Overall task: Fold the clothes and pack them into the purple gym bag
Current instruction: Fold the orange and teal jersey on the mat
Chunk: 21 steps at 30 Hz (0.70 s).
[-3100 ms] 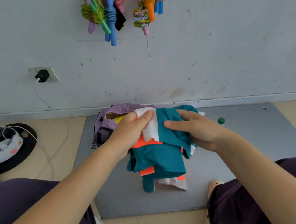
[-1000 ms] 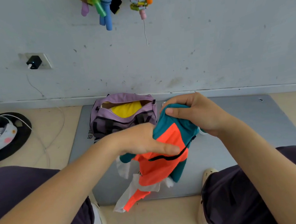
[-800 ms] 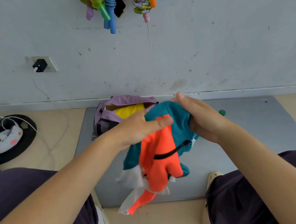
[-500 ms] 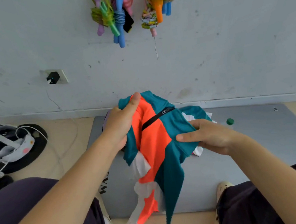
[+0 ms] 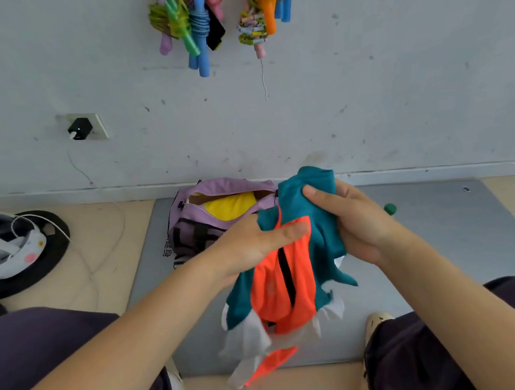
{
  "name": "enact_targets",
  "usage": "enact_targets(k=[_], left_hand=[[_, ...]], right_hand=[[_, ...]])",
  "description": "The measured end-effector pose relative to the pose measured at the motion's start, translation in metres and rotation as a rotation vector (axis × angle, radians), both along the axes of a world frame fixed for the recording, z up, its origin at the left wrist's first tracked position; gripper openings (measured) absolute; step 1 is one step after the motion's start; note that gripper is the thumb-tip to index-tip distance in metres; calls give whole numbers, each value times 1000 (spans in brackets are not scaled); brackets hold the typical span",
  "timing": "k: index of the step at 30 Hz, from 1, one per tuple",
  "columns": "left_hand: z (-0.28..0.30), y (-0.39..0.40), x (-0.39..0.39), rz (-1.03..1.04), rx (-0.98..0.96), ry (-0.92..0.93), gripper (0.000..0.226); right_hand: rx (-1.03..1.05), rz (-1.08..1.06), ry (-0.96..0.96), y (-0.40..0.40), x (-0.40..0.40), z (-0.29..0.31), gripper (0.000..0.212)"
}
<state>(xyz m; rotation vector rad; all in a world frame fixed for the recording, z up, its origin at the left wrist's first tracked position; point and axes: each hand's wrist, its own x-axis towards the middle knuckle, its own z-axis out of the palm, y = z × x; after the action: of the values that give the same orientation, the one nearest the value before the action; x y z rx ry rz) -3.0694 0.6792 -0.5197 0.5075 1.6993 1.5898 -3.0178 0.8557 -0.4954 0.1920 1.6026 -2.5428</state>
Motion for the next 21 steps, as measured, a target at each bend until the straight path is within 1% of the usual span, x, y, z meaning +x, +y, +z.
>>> enact_targets(k=[2,3,5,7,8,9,12,14,16,18,19,20,21], left_hand=[[3,0,-2,150,63,-1,35],[6,-1,-5,210,85,-8,35],[9,-4,-11,276,116,-13,36],[11,-8,-18,302,117,9,32],[12,-9,-21,301,109,24,32],[12,-11,-24,298,100,34,33],[13,-17,-30,319,59,17,37],[14,-20,-31,309,33,13,37],[14,-20,-30,270,13,56,38],[14,-20,-28,224,19,85,36],[13,-20,-29,200,22,98,35],[13,-22,-29,178,16,105,36],[12,-24,-31,155,2,113,38]], right_hand=[[24,-18,-1,4,-2,1,42],[68,1,-15,6,-2,1,42],[277,112,-75,8,0,-4,38],[495,210,-112,8,2,-11,29],[526,202,-107,7,2,-14,26],[499,166,-91,7,1,-16,26],[235,59,-14,10,-1,-11,30],[176,34,-8,11,-3,-8,32],[270,63,-41,11,-3,-10,41],[439,147,-78,13,-2,-12,57],[504,226,-87,16,-1,-12,53],[547,295,-97,19,0,-11,45],[578,323,-99,23,1,-10,39]])
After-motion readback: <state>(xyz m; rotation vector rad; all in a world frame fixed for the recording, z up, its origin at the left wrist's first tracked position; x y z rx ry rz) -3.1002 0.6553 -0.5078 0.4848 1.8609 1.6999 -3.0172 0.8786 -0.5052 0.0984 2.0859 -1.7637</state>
